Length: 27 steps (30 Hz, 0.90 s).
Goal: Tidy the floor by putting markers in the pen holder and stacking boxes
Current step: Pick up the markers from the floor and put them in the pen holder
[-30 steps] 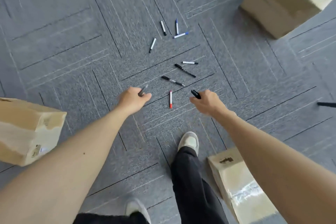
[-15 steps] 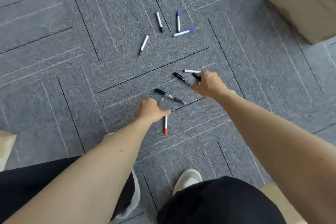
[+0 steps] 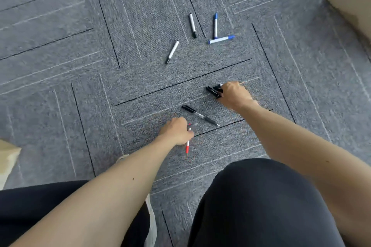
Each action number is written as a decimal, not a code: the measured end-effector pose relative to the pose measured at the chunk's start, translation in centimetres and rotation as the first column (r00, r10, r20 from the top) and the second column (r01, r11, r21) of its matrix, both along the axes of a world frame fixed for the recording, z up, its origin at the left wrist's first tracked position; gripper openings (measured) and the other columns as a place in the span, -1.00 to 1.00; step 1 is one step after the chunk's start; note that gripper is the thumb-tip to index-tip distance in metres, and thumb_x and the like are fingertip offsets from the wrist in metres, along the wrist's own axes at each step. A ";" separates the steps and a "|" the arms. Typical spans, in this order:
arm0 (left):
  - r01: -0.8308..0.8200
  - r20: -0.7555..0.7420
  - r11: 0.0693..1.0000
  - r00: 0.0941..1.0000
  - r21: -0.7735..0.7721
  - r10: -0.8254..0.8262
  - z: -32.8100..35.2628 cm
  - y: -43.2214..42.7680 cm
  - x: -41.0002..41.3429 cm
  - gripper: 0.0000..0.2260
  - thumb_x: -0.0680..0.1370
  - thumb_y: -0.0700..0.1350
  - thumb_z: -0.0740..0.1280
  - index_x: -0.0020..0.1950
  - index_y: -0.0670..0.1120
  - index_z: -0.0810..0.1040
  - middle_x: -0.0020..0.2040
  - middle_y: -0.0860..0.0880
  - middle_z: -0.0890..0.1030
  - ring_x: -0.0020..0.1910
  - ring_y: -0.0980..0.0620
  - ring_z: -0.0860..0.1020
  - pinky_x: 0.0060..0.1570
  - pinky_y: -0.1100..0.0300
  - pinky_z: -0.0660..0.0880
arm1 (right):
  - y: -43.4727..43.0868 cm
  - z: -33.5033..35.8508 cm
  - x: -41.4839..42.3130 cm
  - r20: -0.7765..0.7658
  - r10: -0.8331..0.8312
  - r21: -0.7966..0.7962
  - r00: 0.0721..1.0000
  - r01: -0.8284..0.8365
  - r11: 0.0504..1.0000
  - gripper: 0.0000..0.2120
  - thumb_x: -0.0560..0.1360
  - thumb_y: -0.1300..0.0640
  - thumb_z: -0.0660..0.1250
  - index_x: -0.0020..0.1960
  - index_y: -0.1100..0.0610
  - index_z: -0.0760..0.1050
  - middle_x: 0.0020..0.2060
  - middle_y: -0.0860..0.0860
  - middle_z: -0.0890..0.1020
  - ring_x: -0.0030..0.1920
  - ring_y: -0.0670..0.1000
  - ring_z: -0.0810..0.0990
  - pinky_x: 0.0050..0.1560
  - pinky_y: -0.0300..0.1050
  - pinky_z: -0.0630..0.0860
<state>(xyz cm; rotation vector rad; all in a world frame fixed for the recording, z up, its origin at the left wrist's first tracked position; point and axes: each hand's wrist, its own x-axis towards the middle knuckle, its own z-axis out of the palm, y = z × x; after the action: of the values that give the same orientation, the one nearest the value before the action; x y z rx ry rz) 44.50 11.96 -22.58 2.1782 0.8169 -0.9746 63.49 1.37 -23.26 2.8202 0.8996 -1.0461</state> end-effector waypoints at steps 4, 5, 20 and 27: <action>0.072 0.180 0.996 0.980 0.056 -0.081 1.0 1.5 1.4 -0.81 0.69 -0.06 0.11 -0.01 -0.13 0.40 -0.28 -0.01 0.47 -0.42 0.04 0.42 -0.47 0.17 0.31 | 0.2 0.3 0.1 -0.029 0.056 0.002 0.998 -0.056 0.998 -0.74 0.62 0.03 0.25 0.08 0.25 0.45 -0.28 0.05 0.50 -0.37 -0.03 0.54 -0.48 -0.24 0.42; 0.093 0.220 0.994 0.970 0.064 -0.105 1.1 1.8 1.8 -0.85 0.70 -0.06 0.09 0.06 -0.11 0.37 -0.27 -0.02 0.47 -0.43 0.05 0.41 -0.49 0.19 0.31 | 0.2 0.4 0.1 -0.034 0.056 0.009 0.998 -0.056 0.998 -0.72 0.63 0.01 0.21 0.06 0.25 0.44 -0.25 0.07 0.52 -0.33 0.01 0.57 -0.42 -0.19 0.49; 0.502 0.127 0.839 0.837 0.209 -0.532 -0.8 0.7 6.7 -0.57 0.46 0.02 0.47 0.26 -0.09 0.49 0.03 -0.06 0.51 -0.16 0.01 0.51 -0.04 0.05 0.58 | -1.7 -0.6 3.5 0.007 0.012 0.061 1.000 -0.012 0.998 -0.74 0.61 0.20 0.17 0.29 0.17 0.32 -0.08 0.14 0.46 -0.20 0.06 0.51 -0.20 -0.12 0.50; 0.487 0.105 0.856 0.855 0.171 -0.508 -0.2 1.7 7.7 -0.75 0.62 -0.02 0.30 0.20 -0.14 0.45 -0.04 -0.03 0.47 -0.22 0.06 0.49 -0.22 0.19 0.45 | -1.0 -1.9 4.2 0.076 0.081 0.014 0.994 -0.082 0.997 -0.67 0.59 0.04 0.28 0.29 0.17 0.38 -0.14 0.09 0.43 -0.34 -0.03 0.48 -0.29 -0.13 0.54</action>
<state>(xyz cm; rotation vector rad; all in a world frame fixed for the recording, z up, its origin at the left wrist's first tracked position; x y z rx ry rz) 52.20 13.69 -22.75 2.6186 0.2462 -1.0000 67.65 0.36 -25.16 2.7889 1.0111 -0.9211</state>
